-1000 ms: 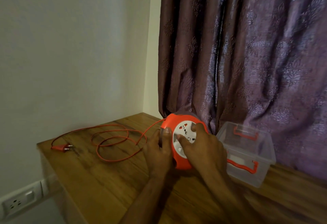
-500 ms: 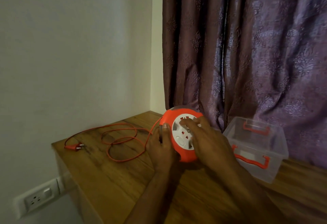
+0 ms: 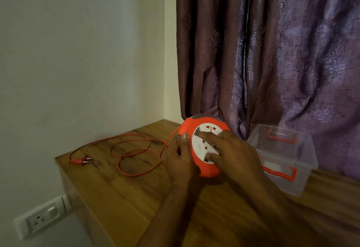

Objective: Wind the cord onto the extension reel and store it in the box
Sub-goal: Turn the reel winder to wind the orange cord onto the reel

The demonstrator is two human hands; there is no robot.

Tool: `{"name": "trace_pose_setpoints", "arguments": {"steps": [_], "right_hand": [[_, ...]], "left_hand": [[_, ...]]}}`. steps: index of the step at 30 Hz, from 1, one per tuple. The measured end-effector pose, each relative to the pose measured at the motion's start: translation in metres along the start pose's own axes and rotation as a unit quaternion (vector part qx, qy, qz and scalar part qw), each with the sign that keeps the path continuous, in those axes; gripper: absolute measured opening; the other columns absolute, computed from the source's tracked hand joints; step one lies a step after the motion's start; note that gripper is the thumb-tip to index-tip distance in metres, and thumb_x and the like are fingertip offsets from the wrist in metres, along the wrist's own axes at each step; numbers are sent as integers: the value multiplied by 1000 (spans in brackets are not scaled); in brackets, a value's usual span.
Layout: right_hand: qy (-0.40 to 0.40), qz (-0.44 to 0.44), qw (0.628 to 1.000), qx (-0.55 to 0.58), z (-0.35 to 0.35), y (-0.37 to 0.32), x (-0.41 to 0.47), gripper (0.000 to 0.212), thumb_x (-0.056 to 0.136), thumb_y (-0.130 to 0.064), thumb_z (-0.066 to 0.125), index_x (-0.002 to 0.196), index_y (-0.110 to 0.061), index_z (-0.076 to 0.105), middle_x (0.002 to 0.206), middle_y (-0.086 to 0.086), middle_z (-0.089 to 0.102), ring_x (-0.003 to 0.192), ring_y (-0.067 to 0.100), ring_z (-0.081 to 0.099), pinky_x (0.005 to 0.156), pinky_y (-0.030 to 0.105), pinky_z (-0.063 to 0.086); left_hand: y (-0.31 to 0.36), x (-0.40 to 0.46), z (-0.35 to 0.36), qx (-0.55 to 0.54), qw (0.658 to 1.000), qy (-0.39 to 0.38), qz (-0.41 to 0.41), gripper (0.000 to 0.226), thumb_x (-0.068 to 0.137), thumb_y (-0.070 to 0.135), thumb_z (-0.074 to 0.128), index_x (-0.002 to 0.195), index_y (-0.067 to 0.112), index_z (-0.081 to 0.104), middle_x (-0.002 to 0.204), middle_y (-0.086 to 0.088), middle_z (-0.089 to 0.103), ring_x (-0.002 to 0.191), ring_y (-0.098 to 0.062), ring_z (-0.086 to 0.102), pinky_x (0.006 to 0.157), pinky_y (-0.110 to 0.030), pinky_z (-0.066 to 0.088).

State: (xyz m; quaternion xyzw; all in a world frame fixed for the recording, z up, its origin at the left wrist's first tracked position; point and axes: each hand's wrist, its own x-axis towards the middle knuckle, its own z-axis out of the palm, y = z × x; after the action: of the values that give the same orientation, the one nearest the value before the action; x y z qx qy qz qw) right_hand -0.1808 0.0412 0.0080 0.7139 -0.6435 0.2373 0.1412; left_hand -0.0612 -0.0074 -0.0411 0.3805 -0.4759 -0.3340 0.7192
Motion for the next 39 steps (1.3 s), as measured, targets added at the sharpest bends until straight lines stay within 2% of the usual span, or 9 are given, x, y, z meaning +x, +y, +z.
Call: {"name": "trace_pose_setpoints", "arguments": {"steps": [4,8,11,15,23,29,32,35,39], "right_hand": [[21,34,998,45,3,1,1,68,76,-60,60,135,-55,27,132,-4,51,118,22,49,91,39,43],[56,68,994,64,4,-2,1,71,68,-71,58,133,-55,32,119,-4,62,107,22,57,81,34,45],[65,109,989,69,5,-4,1,75,66,-79,51,133,-52,34,118,-3,64,106,25,57,81,35,45],[68,158,981,87,7,-7,-2,74,65,-81,50,131,-48,38,122,2,61,107,29,56,83,38,45],[52,216,964,145,11,-7,-1,71,70,-78,47,125,-33,42,122,7,59,106,32,57,83,41,47],[66,130,985,89,-8,-2,0,49,83,-53,55,126,-32,43,117,1,62,103,26,58,73,29,39],[37,38,996,74,-15,-4,-1,56,86,-36,59,135,-38,33,131,-4,46,111,23,54,80,31,43],[-24,-3,999,46,-15,-10,-2,58,88,-24,56,134,-46,28,142,-4,27,117,27,48,84,36,47],[-71,-30,997,18,-17,-9,-3,59,87,-22,55,130,-54,28,149,-5,18,124,31,41,90,40,45]], "left_hand": [[-5,0,0,12,1000,5,7,28,93,55,47,88,35,67,93,-2,73,84,-22,71,74,-49,62],[-3,-1,0,15,999,4,29,24,91,58,47,76,52,65,84,9,72,80,-17,71,74,-49,61],[-3,-2,1,12,999,-7,29,28,86,69,45,81,49,65,89,8,74,80,-16,73,72,-46,62],[-5,-2,1,14,999,-19,50,37,82,70,41,87,44,67,87,7,75,78,-13,73,70,-42,63],[-4,-5,2,18,997,-42,70,29,83,75,42,87,57,64,83,25,74,74,-3,73,66,-33,63],[-8,0,1,-12,1000,-14,23,35,88,66,46,90,39,67,85,6,76,73,-13,74,62,-32,62],[-7,1,1,-30,1000,1,5,39,83,62,45,93,32,69,83,9,75,72,-9,74,55,-23,58],[-6,1,0,-25,1000,-5,16,35,83,60,45,84,33,67,81,4,75,71,-13,74,59,-28,61],[-3,1,-1,-49,999,-8,-3,34,82,61,47,87,35,68,79,11,76,71,-10,74,55,-23,58]]}}
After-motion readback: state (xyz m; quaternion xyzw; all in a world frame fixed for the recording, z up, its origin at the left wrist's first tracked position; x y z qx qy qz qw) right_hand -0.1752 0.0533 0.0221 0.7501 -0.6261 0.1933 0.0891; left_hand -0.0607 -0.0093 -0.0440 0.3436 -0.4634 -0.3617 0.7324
